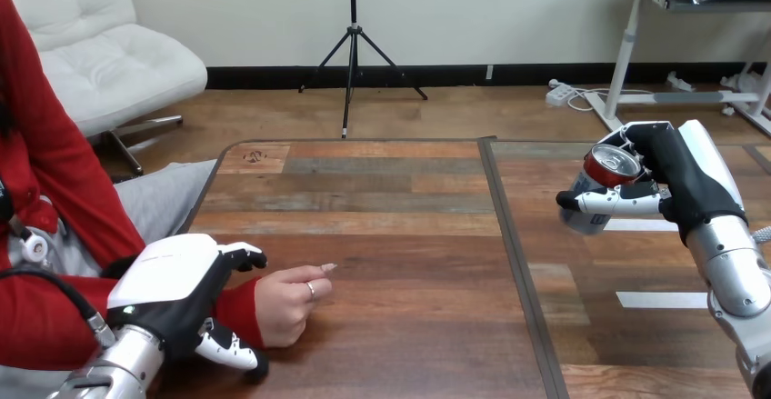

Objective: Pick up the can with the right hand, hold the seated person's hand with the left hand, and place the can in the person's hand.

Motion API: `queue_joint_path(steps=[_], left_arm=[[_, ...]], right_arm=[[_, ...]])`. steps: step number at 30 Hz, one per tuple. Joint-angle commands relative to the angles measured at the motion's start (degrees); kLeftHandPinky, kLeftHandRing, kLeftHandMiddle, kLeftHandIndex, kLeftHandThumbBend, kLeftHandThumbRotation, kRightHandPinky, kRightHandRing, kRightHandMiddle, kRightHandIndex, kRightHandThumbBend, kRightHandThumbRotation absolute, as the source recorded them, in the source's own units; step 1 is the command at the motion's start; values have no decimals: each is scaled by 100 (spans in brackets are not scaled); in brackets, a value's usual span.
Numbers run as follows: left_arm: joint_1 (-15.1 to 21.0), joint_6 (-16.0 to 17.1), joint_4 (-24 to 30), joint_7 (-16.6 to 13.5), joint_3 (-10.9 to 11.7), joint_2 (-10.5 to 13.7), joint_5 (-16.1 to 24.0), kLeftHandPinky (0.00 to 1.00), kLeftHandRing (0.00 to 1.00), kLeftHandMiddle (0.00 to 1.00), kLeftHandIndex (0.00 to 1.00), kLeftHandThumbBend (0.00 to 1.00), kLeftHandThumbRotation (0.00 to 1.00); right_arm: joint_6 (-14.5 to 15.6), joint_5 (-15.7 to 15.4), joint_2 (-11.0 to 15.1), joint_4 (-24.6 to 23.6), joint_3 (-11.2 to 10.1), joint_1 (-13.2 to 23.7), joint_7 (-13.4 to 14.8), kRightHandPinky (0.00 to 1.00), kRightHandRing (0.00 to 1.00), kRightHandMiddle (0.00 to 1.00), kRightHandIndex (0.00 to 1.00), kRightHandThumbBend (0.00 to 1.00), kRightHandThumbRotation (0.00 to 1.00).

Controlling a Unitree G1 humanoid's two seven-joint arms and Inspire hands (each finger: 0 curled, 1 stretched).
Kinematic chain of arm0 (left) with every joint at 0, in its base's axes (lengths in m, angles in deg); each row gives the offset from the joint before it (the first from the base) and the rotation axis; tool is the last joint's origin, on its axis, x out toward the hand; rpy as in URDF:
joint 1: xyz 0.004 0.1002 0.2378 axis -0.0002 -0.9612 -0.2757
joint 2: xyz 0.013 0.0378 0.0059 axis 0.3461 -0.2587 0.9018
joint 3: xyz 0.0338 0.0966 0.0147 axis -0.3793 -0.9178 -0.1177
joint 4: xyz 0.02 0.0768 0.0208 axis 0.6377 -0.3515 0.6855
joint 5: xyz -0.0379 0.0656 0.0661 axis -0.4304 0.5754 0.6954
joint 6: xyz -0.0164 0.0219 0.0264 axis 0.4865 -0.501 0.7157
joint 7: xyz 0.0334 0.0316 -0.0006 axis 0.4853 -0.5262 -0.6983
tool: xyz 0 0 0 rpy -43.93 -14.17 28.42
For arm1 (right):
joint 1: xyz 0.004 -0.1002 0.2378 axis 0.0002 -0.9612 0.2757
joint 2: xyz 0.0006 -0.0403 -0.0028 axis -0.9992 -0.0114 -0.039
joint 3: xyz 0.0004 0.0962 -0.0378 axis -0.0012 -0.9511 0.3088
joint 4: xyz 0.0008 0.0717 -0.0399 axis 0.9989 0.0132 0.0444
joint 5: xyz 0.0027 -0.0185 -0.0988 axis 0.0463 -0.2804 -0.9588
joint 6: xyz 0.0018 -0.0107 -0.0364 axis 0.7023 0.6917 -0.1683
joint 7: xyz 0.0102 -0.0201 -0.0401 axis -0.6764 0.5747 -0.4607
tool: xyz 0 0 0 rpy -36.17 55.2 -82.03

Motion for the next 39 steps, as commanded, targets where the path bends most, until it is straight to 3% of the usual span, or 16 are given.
queue_joint_path(steps=[1,13,25,29,39], left_arm=[[274,-153,-177,-10,-2,199,38,68,75,77,74,95,4],[315,-322,-230,27,-71,234,68,65,72,73,71,93,1],[414,-446,-399,13,-186,259,160,60,66,69,67,91,4],[460,-609,-393,166,-225,248,186,60,66,69,67,89,4],[546,-744,-450,231,-313,274,225,58,64,67,64,87,2]], right_arm=[[-189,115,90,-339,-97,235,16,34,38,45,46,84,0],[-197,135,82,-318,-111,241,5,33,37,45,46,84,0],[-211,113,81,-357,-100,231,44,28,32,44,46,85,0],[-233,101,83,-358,-95,226,64,28,32,43,46,85,0],[-230,126,82,-367,-109,219,36,29,33,44,46,85,0]])
